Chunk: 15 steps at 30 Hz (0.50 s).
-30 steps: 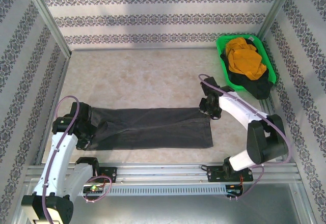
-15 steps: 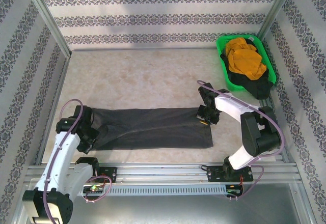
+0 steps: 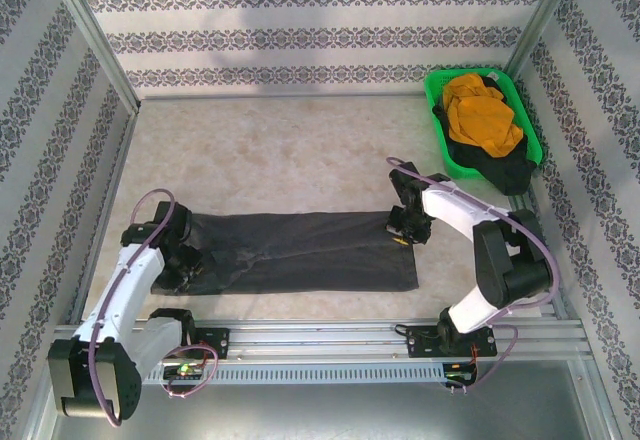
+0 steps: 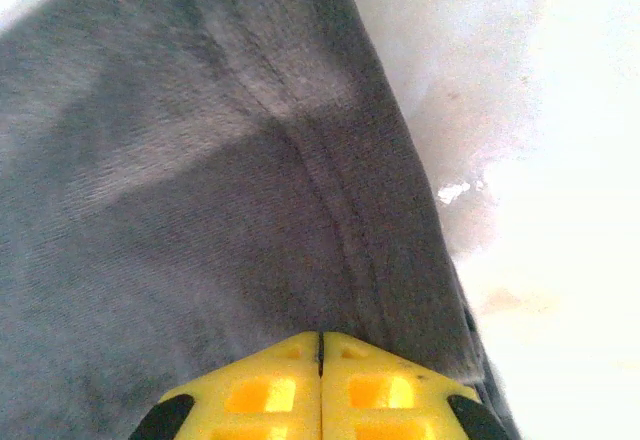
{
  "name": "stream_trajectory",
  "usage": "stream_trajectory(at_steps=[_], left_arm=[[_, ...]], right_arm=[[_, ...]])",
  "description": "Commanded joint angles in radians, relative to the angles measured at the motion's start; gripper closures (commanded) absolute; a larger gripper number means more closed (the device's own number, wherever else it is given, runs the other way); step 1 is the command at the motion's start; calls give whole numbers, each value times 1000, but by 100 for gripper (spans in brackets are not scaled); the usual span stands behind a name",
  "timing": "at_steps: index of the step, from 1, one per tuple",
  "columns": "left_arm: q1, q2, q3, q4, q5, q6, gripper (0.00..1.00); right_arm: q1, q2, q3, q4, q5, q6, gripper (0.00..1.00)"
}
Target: Fold and stack the t-shirts
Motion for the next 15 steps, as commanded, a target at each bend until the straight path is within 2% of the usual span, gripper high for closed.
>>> stream_trajectory(at_steps=[1,3,7,10,15], left_arm=[[-20,4,78,-1,6,19,45],[-23,17,141,-18,-4,22,40],[-26,87,271,-10,1,25,41],[-23,157,317,62,-5,25,48],[14,364,303,294,64,8,61]], right_arm=[[18,-62,44,-23,34,1,89],[23,-72,47,1,16,14,87],[37,-61,37,66,-37,72,87],[39,-33,17,140,-87,141,87],[52,59,27,202,-100,225,89]])
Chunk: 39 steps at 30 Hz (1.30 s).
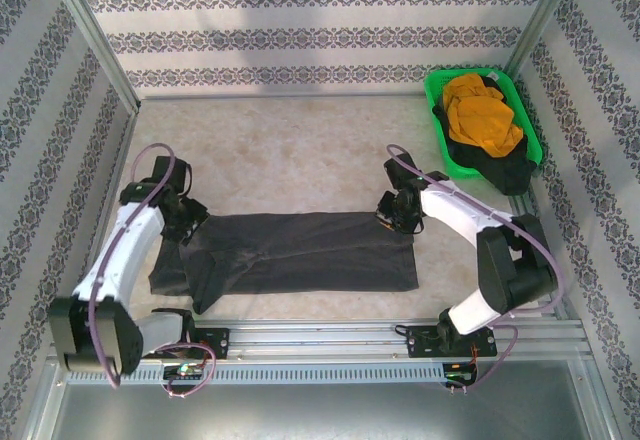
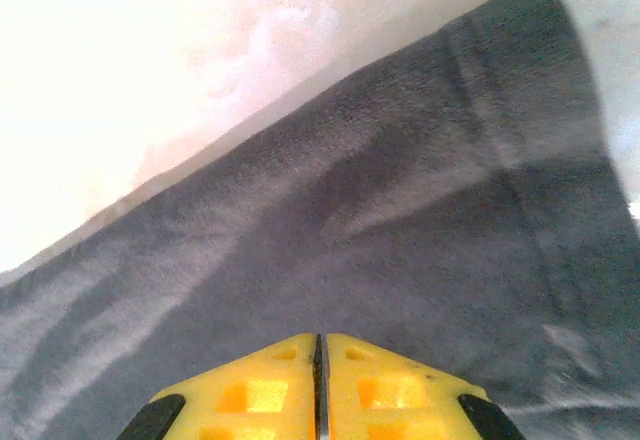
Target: Fold and stack the t-shirts
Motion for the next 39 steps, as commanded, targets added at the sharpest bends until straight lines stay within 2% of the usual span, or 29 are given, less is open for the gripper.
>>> stream_trajectory(at_steps=[1,6,11,14,17,22,28,35,39], left_arm=[[31,141,-10,194,48,-4,63],[126,329,6,244,-5,49,72],[290,329,-65,263,-44,111,74],[352,357,-80,300,-6,140,74],[357,433,-45,316,62,169,73],[358,486,-28,355,92,156,72],[349,590,53,381,159,147,72],[300,710,234,414,234,117,70],[289,726,332,377,192,129,68]], right_arm=[[11,76,5,53,-21,86,90],[7,193,82,-40,40,112,93],[-1,271,143,-137,72,124,93],[-7,303,161,-152,70,124,93],[-15,347,190,-155,37,117,92],[-49,387,247,-180,34,112,92],[-125,491,407,-218,13,72,90],[-193,739,810,-294,-51,-26,89],[-204,853,1091,-399,-62,-87,87]])
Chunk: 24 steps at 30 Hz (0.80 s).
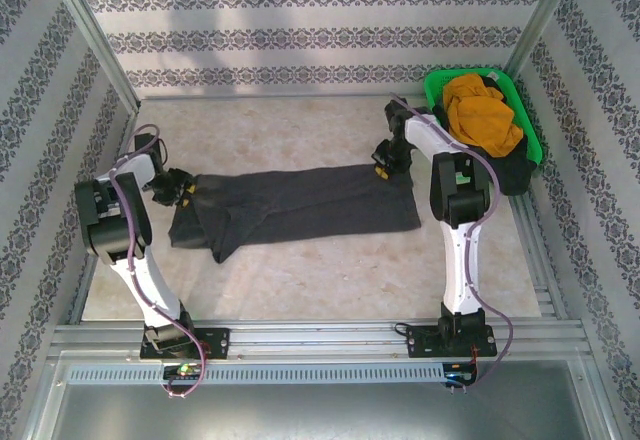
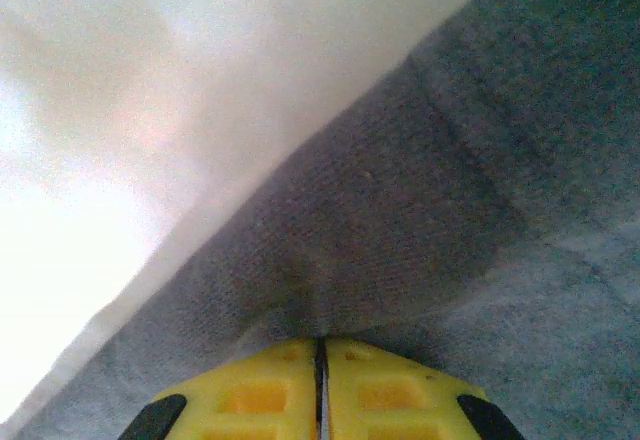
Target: Fold and stack the t-shirts
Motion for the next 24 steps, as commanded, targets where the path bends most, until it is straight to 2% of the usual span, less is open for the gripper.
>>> stream_trajectory(at_steps=[1,5,8,14,18,21,24], left_arm=[[-14,12,36,-7,-46,5,66],[-50,-117,16,-19,-113,57,57],[-101,-216,-39,-10,-96,77,51],[-300,-359,-192,59,-19,63,44],[-393,-370,-258,95,-13,55,43],[-401,-364,-294,122,-41,80,44],[-400,-343,-296,116,-63,128,44]], right_arm=[[-4,71,130,-65,4,-79,84],[14,-13,74,76,-49,-132,72],[39,-132,-41,199,-69,-153,67],[132,-398,-362,487,-85,-183,59],[195,-524,-565,593,-107,-163,57],[227,-589,-700,687,-153,-123,56],[255,-621,-760,695,-163,-119,55]])
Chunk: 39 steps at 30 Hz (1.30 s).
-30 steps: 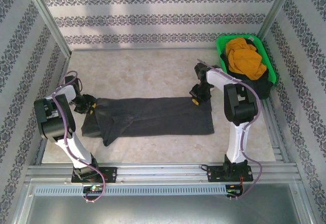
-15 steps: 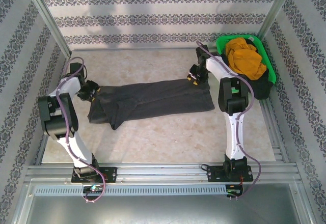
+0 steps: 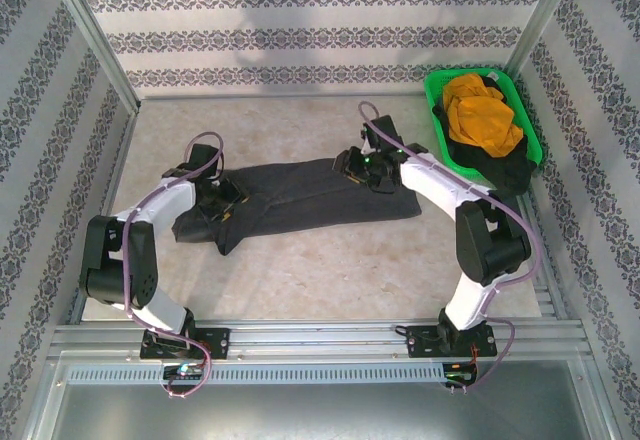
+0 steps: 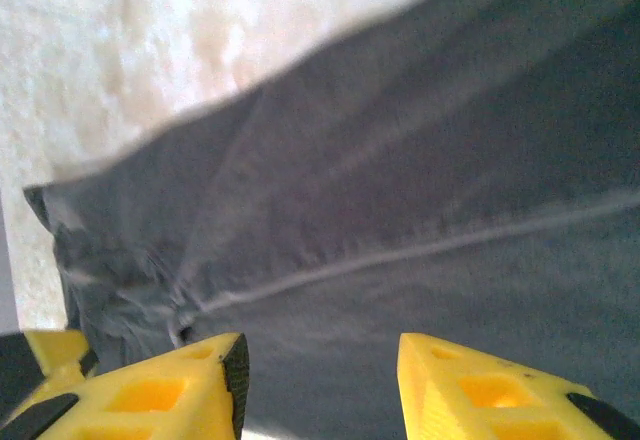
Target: Fold and stack the t-shirts
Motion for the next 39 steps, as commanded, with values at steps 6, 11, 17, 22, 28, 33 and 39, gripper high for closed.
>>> stream_trajectory(at_steps=[6,11,17,22,28,33,39], left_arm=[[-5,49,-39,149,-19,96,50],[-12,99,-28,196,-45,132,62],[-15,115,-35,246,-31,130,90],[-52,38,-62,201,-26,87,100],[-133,-62,-93,83,-7,-50,100],[-218,-95,-131,102,2,-250,99],[-274,-30,-130,172,-4,-391,94]], right_arm=[[25,-57,-111,84,-29,34,55],[25,-62,-111,77,-30,32,55],[31,-63,-115,71,-31,35,56],[31,-77,-117,61,-19,34,56],[21,-79,-130,50,-11,38,56],[11,-81,-151,42,-16,48,57],[0,-97,-178,37,-27,44,57]])
